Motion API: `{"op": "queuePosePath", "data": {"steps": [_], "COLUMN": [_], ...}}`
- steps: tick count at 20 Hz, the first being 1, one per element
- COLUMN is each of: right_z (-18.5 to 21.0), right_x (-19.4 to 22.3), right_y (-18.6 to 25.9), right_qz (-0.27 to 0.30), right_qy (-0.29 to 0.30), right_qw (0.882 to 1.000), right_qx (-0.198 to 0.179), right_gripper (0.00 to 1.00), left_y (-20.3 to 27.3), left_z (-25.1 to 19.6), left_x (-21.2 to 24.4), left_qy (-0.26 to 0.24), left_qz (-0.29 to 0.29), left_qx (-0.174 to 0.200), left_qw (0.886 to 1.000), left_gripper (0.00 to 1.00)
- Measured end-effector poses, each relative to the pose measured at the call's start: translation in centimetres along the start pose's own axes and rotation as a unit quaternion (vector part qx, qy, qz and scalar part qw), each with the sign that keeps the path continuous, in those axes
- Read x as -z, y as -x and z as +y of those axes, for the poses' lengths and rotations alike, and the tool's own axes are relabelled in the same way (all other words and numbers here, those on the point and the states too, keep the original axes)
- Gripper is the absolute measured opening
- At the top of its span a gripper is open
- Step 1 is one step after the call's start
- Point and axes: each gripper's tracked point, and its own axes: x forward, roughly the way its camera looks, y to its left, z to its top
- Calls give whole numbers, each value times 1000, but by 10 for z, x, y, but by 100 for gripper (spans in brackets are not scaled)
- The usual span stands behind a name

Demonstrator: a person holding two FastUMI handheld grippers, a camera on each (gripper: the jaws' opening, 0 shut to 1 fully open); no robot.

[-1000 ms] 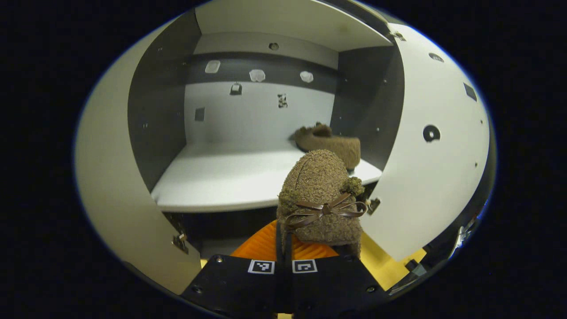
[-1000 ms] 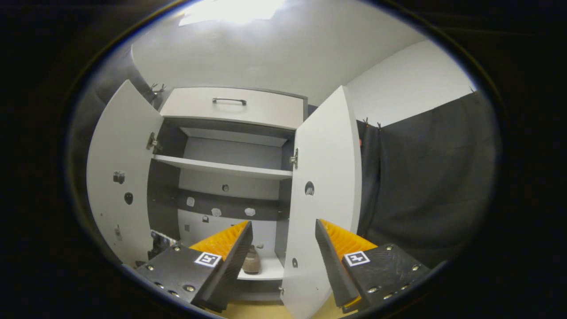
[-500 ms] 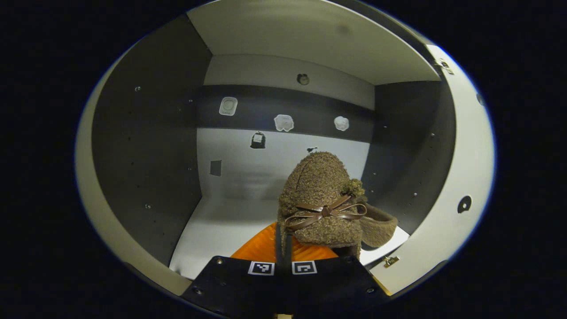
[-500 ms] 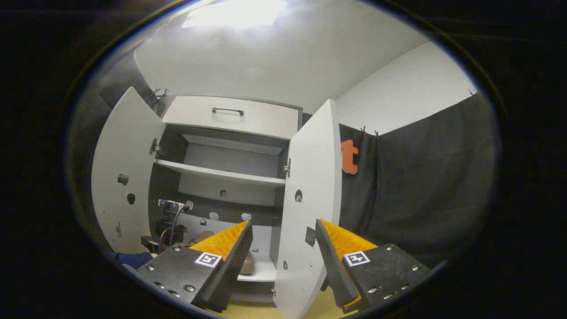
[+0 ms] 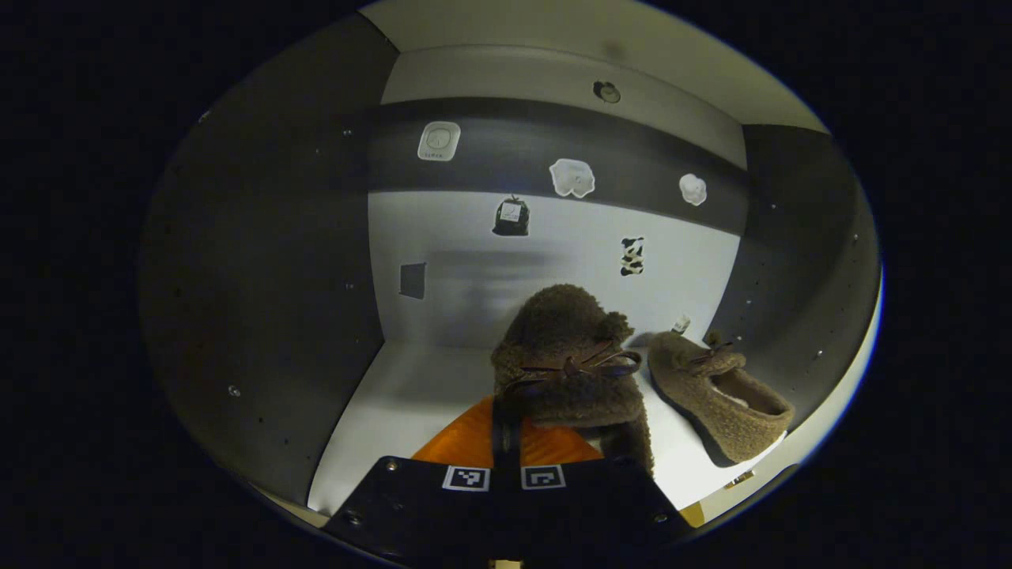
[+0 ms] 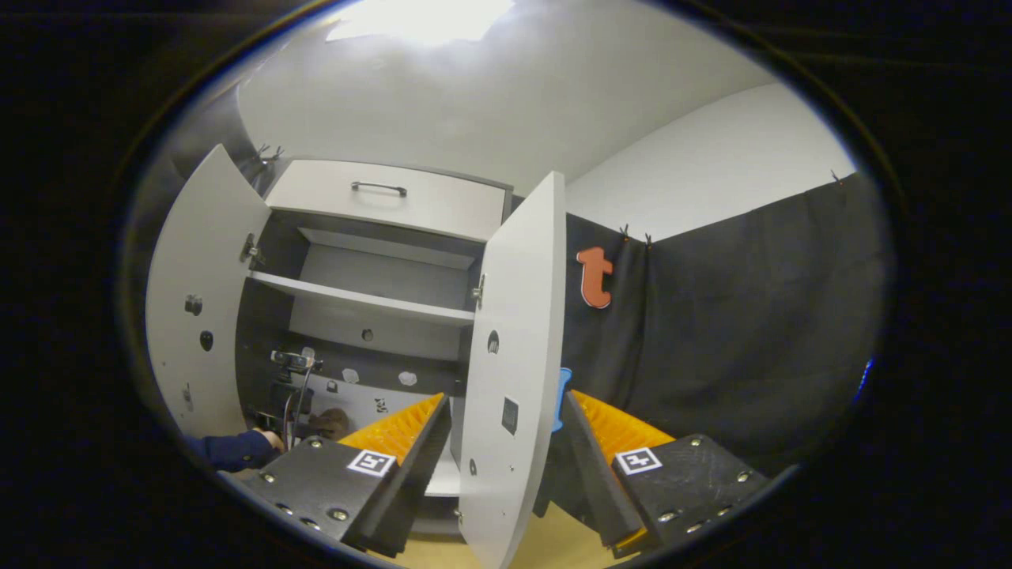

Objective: Grab one shoe with the right hand and put it into the shoe cabinet, grab the other shoe with the left hand and put it into the shoe cabinet; then close the right door with the right hand and the left door with the left hand.

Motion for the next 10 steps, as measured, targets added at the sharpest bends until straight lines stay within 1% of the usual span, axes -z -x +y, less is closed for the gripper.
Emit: {"op": "queuePosePath", "data": {"steps": [4,5,7,9,10], "right_z": [-6,-6,-11,-19,-22], "right_x": [-5,-6,-6,-5,-5], "right_y": [4,5,6,8,10], "right_qz": [-8,-9,-10,-9,-8], "right_qy": [17,18,23,28,28], "right_qw": [1000,1000,1000,999,999], "right_qx": [9,10,16,25,28], "right_gripper": [86,86,87,87,87], "left_y": [-7,-7,-8,-5,0], "left_z": [4,4,-3,-13,-15], "left_x": [4,4,3,13,19], "left_qy": [-12,-12,-11,5,18], "left_qz": [10,11,13,32,43], "left_qx": [-15,-15,-1,24,29], "left_qw": [1000,1000,1000,999,998], "left_gripper": [0,0,2,9,18]}}
